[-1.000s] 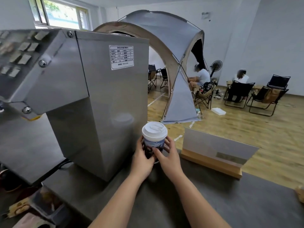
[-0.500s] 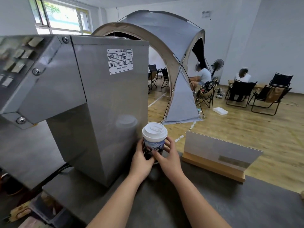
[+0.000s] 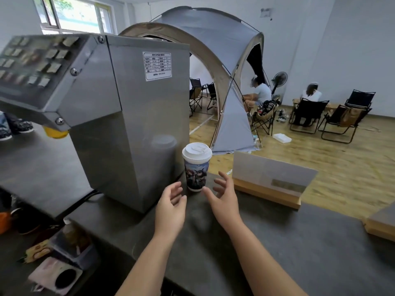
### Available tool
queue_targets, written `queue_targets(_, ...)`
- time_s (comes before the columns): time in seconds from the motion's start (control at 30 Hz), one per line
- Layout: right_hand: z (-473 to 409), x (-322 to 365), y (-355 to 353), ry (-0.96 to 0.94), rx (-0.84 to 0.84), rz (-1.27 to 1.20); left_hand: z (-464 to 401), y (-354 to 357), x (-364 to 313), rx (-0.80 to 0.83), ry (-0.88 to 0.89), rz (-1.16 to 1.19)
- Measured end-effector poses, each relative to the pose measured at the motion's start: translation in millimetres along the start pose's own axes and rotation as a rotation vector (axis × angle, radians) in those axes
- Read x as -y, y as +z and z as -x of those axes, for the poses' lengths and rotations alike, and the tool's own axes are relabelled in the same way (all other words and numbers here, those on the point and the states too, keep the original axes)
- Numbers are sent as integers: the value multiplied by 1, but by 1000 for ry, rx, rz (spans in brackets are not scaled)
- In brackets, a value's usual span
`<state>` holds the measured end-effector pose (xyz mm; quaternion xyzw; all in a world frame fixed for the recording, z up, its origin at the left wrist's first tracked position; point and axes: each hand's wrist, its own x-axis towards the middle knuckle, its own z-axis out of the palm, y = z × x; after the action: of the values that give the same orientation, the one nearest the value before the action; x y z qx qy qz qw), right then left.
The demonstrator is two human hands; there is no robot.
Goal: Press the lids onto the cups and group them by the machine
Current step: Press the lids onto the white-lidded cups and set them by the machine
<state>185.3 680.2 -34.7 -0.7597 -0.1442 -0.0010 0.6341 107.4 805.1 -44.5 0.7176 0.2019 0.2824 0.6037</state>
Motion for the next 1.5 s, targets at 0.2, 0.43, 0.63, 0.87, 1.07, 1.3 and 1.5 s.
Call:
queue_targets(0.2, 82, 17, -54, -57, -107, -58, 75, -16, -34, -16, 28, 138)
queue_targets(0.43, 204, 28, -156, -45, -335, -111, 171, 24, -74, 203, -3, 275)
queue_targets(0.63, 288, 34, -267, -26, -571, -34, 255, 105, -104, 451, -55, 363)
queue_targets(0.87, 351, 24, -398, 4, -873, 42, 352, 210, -143, 735, -27, 382)
queue_targets(1.07, 351, 2, -507, 39, -1004, 64, 405, 326, -167, 825, 2, 390)
queue_targets(1.3, 310, -19, -625, 84, -1008, 108, 437, 477, -194, 814, -26, 366)
queue_targets(1.5, 273, -33, -670, 107, -962, 67, 453, 557, -203, 815, -5, 228)
